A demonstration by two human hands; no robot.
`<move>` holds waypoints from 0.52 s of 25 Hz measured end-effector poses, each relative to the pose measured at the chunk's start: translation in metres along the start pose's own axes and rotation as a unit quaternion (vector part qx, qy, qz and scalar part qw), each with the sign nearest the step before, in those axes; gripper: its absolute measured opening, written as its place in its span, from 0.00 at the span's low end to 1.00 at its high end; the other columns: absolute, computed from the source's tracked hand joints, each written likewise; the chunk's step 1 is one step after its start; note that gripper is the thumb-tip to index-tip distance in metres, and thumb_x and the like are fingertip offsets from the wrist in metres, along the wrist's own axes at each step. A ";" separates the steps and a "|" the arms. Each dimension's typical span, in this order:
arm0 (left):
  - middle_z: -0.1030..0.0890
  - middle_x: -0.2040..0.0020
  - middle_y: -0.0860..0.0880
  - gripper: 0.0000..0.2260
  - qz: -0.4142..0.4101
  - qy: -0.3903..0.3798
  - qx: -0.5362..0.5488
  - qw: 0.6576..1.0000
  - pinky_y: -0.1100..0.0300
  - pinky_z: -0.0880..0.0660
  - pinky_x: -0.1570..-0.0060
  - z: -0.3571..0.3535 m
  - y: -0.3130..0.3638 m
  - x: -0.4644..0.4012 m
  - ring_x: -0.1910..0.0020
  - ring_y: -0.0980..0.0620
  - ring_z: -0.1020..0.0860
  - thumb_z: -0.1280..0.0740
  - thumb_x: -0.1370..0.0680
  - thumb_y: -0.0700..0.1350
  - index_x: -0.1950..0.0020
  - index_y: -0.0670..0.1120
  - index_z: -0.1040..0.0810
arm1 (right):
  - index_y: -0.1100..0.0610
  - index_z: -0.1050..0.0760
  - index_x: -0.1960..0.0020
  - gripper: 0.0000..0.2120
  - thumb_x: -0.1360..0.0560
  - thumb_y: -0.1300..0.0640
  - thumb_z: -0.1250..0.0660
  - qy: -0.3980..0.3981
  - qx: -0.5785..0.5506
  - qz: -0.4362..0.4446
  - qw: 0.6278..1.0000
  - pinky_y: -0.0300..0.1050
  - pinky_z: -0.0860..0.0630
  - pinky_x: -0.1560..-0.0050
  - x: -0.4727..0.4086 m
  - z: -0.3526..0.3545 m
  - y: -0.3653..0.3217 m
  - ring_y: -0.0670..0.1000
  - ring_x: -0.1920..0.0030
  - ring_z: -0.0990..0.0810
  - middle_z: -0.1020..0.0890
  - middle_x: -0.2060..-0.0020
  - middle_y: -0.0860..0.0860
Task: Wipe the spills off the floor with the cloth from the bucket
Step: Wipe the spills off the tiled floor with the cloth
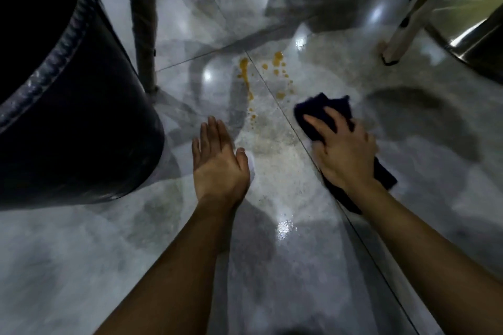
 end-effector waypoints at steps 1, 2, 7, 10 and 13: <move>0.53 0.21 0.41 0.30 -0.001 0.002 0.004 1.000 0.52 0.60 0.25 0.000 0.001 0.000 0.22 0.46 0.55 0.49 0.20 0.51 0.22 0.40 0.54 | 0.37 0.33 0.31 0.26 0.28 0.48 0.43 0.011 0.003 -0.004 1.000 0.57 0.32 0.44 0.019 0.001 0.004 0.63 0.39 0.31 0.32 0.27 0.49; 0.53 0.21 0.41 0.30 -0.003 0.002 0.007 1.000 0.51 0.59 0.25 0.000 0.002 0.000 0.22 0.46 0.55 0.49 0.20 0.51 0.22 0.40 0.54 | 0.37 0.32 0.32 0.27 0.30 0.47 0.44 0.010 0.008 -0.001 1.000 0.57 0.31 0.46 0.040 0.001 0.000 0.63 0.41 0.30 0.30 0.29 0.50; 0.46 0.22 0.41 0.29 0.008 -0.004 0.009 1.000 0.50 0.54 0.25 0.012 0.002 -0.003 0.23 0.44 0.47 0.46 0.21 0.50 0.22 0.41 0.47 | 0.34 0.38 0.29 0.27 0.29 0.46 0.44 -0.021 -0.004 0.110 0.994 0.59 0.33 0.43 0.029 -0.009 -0.091 0.62 0.36 0.32 0.34 0.27 0.49; 0.43 0.22 0.41 0.29 -0.003 0.007 0.023 1.000 0.48 0.50 0.26 0.023 0.004 -0.033 0.24 0.43 0.43 0.44 0.22 0.48 0.23 0.41 0.46 | 0.34 0.43 0.27 0.26 0.24 0.45 0.44 -0.057 0.004 0.099 0.993 0.58 0.37 0.37 -0.040 -0.011 -0.094 0.61 0.32 0.37 0.41 0.24 0.47; 0.56 0.21 0.42 0.29 0.000 -0.038 0.006 0.999 0.48 0.60 0.25 0.011 -0.002 -0.062 0.22 0.44 0.57 0.51 0.19 0.51 0.22 0.41 0.56 | 0.36 0.38 0.28 0.24 0.24 0.47 0.42 -0.018 -0.033 -0.048 0.998 0.60 0.38 0.35 -0.047 -0.006 -0.025 0.63 0.32 0.38 0.39 0.24 0.49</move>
Point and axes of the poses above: each hand's wrist, its own x-axis away from the middle knuckle, its own z-axis out of the back of the hand, y = z × x, the point moved 10 cm from there along -x, towards the middle knuckle
